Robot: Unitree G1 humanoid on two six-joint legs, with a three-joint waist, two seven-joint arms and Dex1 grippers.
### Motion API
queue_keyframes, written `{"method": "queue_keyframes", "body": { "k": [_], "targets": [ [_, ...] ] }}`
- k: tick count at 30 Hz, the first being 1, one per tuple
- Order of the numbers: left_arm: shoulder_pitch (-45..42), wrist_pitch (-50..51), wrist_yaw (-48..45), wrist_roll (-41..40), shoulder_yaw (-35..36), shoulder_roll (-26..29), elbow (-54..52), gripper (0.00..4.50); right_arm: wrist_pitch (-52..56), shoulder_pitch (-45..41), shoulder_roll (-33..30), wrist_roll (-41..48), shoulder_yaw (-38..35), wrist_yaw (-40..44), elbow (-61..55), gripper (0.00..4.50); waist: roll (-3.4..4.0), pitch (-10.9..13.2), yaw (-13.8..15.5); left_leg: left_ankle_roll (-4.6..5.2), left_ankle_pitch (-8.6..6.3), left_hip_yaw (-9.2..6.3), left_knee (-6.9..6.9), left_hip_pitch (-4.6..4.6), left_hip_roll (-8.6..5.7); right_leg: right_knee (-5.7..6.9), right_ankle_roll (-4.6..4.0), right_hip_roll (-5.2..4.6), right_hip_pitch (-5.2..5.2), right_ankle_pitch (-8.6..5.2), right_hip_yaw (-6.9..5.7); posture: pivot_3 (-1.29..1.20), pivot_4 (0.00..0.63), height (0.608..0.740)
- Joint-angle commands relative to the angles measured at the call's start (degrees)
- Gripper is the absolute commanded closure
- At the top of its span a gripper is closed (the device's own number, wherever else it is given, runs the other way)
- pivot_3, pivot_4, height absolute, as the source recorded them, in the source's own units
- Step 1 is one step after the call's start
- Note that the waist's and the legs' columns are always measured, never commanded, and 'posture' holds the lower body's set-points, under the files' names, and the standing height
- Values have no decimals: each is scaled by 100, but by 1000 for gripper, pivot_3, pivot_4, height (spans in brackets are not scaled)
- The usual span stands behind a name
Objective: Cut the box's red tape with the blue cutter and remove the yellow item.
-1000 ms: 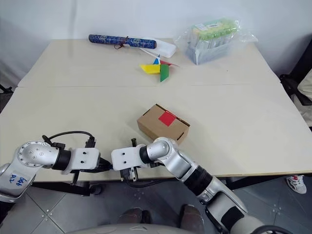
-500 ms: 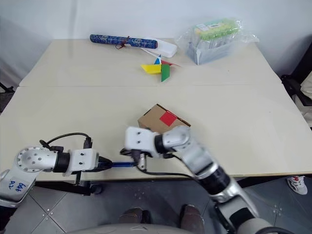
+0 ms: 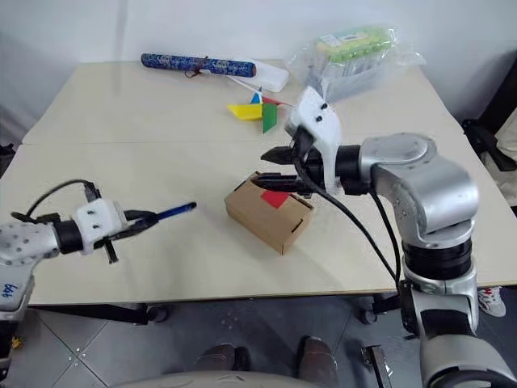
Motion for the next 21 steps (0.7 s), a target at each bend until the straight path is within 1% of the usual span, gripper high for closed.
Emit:
{"method": "queue_keyframes", "body": {
  "k": [1, 2, 3, 7, 10, 14, 17, 21],
  "targets": [
    [-524, -254, 94, -319, 172, -116, 118, 4097, 361, -581, -75, 203, -229, -313, 358, 526, -1, 1, 2, 1, 0, 1, 3, -9, -6, 2, 2, -2, -8, 1, 0, 0, 150, 740],
    [-673, -333, 87, -367, 129, -184, 148, 4097, 481, -771, 16, 225, -297, -460, 540, 175, -1, 1, 1, 2, 0, 3, 3, -14, -8, 2, 3, -3, -15, 2, 0, 0, 150, 740],
    [-798, -424, 83, -391, 77, -251, 171, 4097, 638, -954, 122, 277, -379, -590, 708, 27, -1, 1, 0, 2, 0, 4, 3, -16, -8, 4, 4, -3, -18, 2, -1, 0, 150, 740],
    [-1186, -819, 62, -369, -124, -523, 325, 4097, 1207, -1487, 543, 540, -695, -1000, 1256, 27, -3, 0, -34, 1, 0, 15, -2, -17, -5, 11, 4, 1, -20, 2, -11, 0, 150, 740],
    [-1529, -1438, 65, -216, -372, -789, 684, 4097, 1566, -1957, 1000, 596, -982, -1421, 1808, 27, -3, 0, -95, 0, 1, 43, -1, -19, -5, 9, 5, 2, -20, 2, -11, 0, 150, 740],
    [-1802, -1827, 50, -122, -595, -1006, 1052, 4097, 1757, -2143, 1239, 774, -1201, -1608, 2122, 27, -4, -1, -109, -2, 2, 46, -1, -20, -3, 8, 5, 4, -21, 2, -11, 0, 150, 740],
    [-1973, -1965, 71, -130, -724, -1172, 1205, 4097, 1744, -2104, 1208, 947, -1108, -1553, 2189, 27, -4, -1, -108, -2, 2, 45, -2, -21, -4, 6, 5, 4, -21, 2, -11, 0, 150, 740],
    [-2203, -2181, 60, -82, -881, -1325, 1417, 4097, 1734, -2071, 1233, 1042, -720, -1484, 2359, 27, -5, -1, -113, -2, 2, 43, -2, -21, -4, 6, 5, 4, -21, 2, -11, 0, 150, 740]
  ]
}}
